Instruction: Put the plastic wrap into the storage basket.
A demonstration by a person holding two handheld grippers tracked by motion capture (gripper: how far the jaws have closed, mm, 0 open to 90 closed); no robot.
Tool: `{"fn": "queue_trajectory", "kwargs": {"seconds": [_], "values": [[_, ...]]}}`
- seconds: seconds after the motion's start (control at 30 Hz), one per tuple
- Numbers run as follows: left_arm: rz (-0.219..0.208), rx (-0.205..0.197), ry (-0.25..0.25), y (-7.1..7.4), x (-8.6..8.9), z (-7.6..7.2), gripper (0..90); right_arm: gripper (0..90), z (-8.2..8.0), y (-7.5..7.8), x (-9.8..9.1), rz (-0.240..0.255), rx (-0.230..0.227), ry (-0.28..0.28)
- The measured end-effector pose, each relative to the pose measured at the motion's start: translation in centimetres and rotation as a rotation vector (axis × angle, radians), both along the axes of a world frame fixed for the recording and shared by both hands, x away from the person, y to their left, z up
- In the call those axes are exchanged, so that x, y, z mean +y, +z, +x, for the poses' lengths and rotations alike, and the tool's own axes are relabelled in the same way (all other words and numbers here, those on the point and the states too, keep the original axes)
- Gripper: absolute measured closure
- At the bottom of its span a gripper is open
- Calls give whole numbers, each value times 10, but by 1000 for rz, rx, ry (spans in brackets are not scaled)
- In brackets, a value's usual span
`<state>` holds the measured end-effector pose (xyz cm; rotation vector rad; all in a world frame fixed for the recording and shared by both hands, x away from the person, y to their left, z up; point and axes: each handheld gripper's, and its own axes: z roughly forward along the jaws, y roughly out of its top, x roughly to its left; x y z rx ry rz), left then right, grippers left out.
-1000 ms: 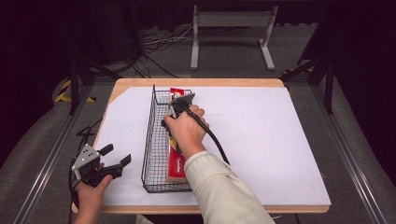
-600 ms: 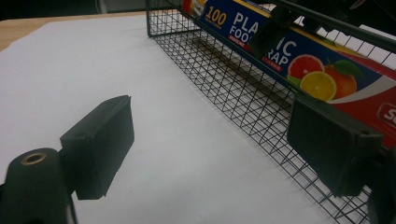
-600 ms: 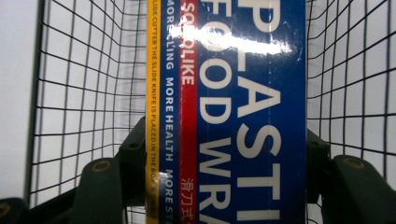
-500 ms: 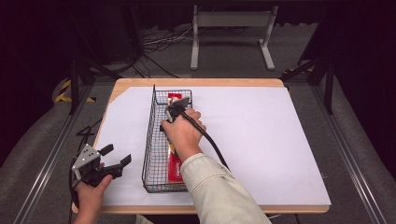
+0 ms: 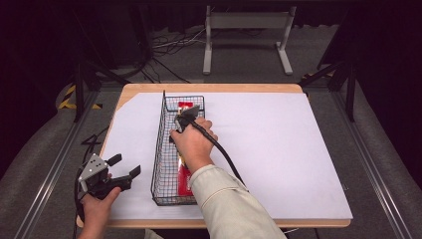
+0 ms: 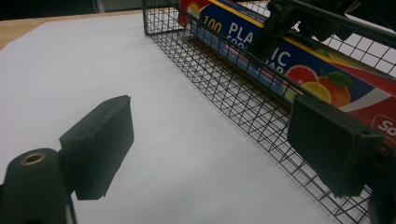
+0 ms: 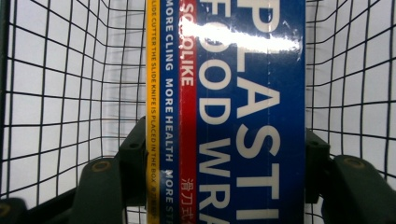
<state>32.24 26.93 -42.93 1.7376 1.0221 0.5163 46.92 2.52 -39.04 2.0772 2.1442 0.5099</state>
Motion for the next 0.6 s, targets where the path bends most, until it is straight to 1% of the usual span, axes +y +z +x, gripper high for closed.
{"fn": "queue_trajectory", "kwargs": {"seconds": [0.1, 0.4, 0.6], "values": [[-7, 4, -4, 0, 0, 0, 154, 395, 0, -1, 0, -6, -3, -4], [-1, 2, -4, 0, 0, 0, 152, 389, 0, -2, 1, -12, 0, -9], [-3, 0, -3, 0, 0, 0, 152, 390, 0, -5, 2, -27, 0, -10]]}}
